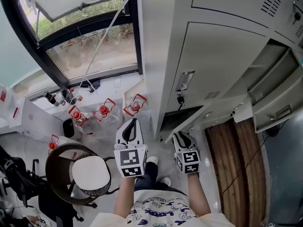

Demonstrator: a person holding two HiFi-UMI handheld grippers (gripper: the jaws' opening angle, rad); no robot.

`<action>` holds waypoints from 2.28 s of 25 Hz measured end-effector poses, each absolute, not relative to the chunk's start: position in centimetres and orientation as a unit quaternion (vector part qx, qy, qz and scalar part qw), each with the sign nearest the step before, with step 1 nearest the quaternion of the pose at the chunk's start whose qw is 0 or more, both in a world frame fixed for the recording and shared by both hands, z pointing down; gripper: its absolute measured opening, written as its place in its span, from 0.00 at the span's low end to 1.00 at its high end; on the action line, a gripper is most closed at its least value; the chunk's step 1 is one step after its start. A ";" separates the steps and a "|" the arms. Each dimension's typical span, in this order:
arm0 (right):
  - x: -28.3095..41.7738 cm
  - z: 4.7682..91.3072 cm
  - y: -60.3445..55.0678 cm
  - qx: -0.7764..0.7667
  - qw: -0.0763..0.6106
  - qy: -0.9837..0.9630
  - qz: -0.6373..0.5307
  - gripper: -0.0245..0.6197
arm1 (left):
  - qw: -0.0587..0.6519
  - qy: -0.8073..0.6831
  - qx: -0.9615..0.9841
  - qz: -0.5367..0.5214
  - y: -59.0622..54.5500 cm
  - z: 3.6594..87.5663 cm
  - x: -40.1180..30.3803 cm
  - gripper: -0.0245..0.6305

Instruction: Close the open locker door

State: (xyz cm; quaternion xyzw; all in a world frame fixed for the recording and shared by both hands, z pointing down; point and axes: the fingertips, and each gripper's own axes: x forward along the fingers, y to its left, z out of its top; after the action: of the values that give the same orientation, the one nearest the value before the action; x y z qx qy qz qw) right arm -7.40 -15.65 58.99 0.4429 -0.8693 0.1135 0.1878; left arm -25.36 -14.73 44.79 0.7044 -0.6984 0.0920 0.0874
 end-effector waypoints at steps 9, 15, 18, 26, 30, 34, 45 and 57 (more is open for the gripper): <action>-8.6 59.1 -16.8 0.448 0.188 -0.866 0.117 0.17 | 0.086 -0.696 0.707 0.090 -15.2 44.9 -26.3 0.04; -9.4 59.1 -17.7 0.455 0.188 -0.863 0.114 0.16 | 0.091 -0.702 0.700 0.089 -15.6 44.9 -27.5 0.04; -9.6 59.1 -17.9 0.455 0.189 -0.863 0.113 0.16 | 0.091 -0.701 0.702 0.087 -15.7 45.3 -27.8 0.04; -10.0 59.1 -18.6 0.460 0.191 -0.860 0.113 0.16 | 0.093 -0.703 0.700 0.087 -15.8 45.6 -28.7 0.04; -10.3 59.2 -18.9 0.461 0.192 -0.859 0.113 0.16 | 0.093 -0.704 0.698 0.087 -16.0 45.4 -29.2 0.04; -10.6 59.2 -19.3 0.464 0.191 -0.858 0.113 0.16 | 0.092 -0.704 0.699 0.087 -16.2 45.3 -29.5 0.04; -11.5 59.4 -20.6 0.470 0.192 -0.854 0.115 0.16 | 0.095 -0.706 0.696 0.085 -17.0 45.5 -30.8 0.04; -12.3 59.4 -21.9 0.473 0.193 -0.853 0.111 0.07 | 0.099 -0.710 0.692 0.084 -17.8 46.0 -31.9 0.04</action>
State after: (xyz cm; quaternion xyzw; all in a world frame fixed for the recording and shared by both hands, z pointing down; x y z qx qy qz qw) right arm -12.33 -21.95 59.39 0.4730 -0.8526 0.1109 0.1925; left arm -31.94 -17.82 45.96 0.6920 -0.7101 0.0843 0.0985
